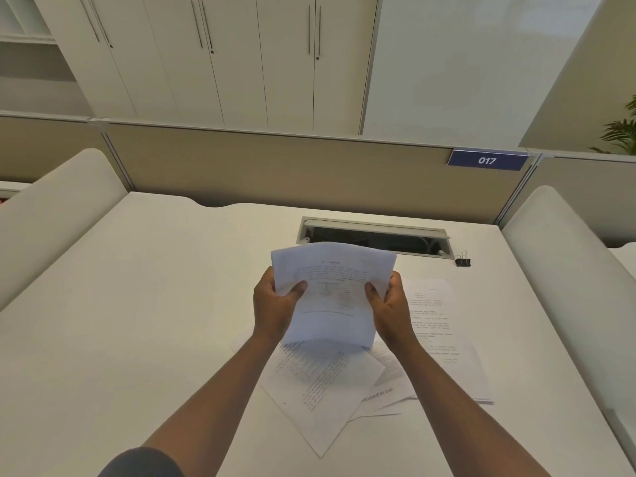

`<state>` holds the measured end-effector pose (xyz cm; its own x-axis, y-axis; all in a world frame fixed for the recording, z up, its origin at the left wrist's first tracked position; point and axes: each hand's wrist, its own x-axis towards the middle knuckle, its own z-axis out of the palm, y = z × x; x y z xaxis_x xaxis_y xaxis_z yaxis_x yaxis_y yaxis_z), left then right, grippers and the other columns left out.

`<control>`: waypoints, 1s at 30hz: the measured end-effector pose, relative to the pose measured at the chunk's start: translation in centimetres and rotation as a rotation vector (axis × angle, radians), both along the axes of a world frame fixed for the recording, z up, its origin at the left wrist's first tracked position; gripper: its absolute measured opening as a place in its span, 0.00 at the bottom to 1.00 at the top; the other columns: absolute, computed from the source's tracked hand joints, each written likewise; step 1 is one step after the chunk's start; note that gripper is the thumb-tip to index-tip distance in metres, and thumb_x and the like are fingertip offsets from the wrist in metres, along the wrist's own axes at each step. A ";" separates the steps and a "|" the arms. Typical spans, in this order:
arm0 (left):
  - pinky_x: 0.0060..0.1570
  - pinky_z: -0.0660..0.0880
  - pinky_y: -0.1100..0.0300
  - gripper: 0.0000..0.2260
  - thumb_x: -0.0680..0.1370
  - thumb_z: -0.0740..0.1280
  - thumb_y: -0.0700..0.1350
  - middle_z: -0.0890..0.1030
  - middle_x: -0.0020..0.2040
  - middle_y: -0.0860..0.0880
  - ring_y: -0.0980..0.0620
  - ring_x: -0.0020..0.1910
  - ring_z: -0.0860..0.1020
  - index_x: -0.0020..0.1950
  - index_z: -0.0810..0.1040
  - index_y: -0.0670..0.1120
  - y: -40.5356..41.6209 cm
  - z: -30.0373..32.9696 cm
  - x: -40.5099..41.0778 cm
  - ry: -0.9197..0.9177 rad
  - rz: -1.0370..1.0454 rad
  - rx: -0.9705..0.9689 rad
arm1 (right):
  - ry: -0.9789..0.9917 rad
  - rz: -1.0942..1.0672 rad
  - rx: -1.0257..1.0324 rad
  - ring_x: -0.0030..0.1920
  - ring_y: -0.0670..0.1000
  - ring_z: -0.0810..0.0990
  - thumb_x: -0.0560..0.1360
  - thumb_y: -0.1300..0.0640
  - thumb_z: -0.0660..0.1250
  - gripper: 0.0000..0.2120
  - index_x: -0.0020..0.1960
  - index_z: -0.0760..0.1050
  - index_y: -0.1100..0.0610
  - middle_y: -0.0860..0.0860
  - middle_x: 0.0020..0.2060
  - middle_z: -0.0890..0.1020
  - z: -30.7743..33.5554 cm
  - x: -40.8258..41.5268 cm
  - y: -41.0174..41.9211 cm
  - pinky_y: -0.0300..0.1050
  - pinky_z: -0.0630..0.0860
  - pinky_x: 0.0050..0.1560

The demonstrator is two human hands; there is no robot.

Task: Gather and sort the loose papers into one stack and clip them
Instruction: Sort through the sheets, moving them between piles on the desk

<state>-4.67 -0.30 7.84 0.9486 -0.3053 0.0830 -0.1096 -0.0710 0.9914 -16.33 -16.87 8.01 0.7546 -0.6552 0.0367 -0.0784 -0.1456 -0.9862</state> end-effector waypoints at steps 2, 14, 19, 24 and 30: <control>0.44 0.81 0.55 0.18 0.71 0.72 0.50 0.81 0.50 0.50 0.48 0.47 0.81 0.59 0.75 0.50 0.0 -0.1 0.0 -0.006 -0.008 0.016 | 0.003 0.003 -0.007 0.50 0.51 0.81 0.79 0.52 0.63 0.11 0.58 0.65 0.42 0.46 0.53 0.78 -0.2 0.0 0.1 0.41 0.80 0.43; 0.44 0.79 0.52 0.05 0.79 0.66 0.39 0.82 0.47 0.46 0.43 0.47 0.81 0.52 0.78 0.46 0.5 -3.6 0.1 0.073 -0.052 0.218 | 0.214 0.019 -0.160 0.52 0.50 0.77 0.81 0.55 0.59 0.14 0.66 0.64 0.53 0.48 0.54 0.75 -2.7 -0.4 0.5 0.37 0.77 0.47; 0.46 0.77 0.53 0.11 0.76 0.67 0.36 0.81 0.49 0.47 0.44 0.47 0.80 0.58 0.79 0.43 2.3 -3.2 2.5 0.046 0.036 0.278 | 0.325 0.083 -0.190 0.48 0.49 0.79 0.80 0.53 0.61 0.12 0.62 0.66 0.55 0.47 0.53 0.77 -2.3 1.0 0.3 0.36 0.75 0.43; 0.52 0.78 0.49 0.13 0.75 0.68 0.37 0.81 0.50 0.46 0.42 0.49 0.79 0.60 0.78 0.41 5.9 -4.2 4.3 0.145 0.156 0.346 | 0.600 0.117 -0.299 0.56 0.54 0.77 0.76 0.54 0.66 0.18 0.63 0.69 0.57 0.54 0.58 0.78 -5.7 1.7 0.5 0.43 0.71 0.53; 0.50 0.76 0.53 0.14 0.74 0.67 0.37 0.81 0.51 0.43 0.43 0.46 0.77 0.59 0.79 0.41 10.2 -5.5 5.0 0.268 0.226 0.460 | 1.042 0.207 -0.667 0.63 0.58 0.70 0.71 0.40 0.68 0.32 0.67 0.63 0.55 0.55 0.62 0.70 -8.9 2.0 2.4 0.57 0.70 0.60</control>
<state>0.36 9.87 2.38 0.9641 -0.0406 -0.2624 0.2089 -0.4938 0.8441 -14.36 -14.46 -0.87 0.7107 -0.6047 -0.3595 -0.6915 -0.6944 -0.1991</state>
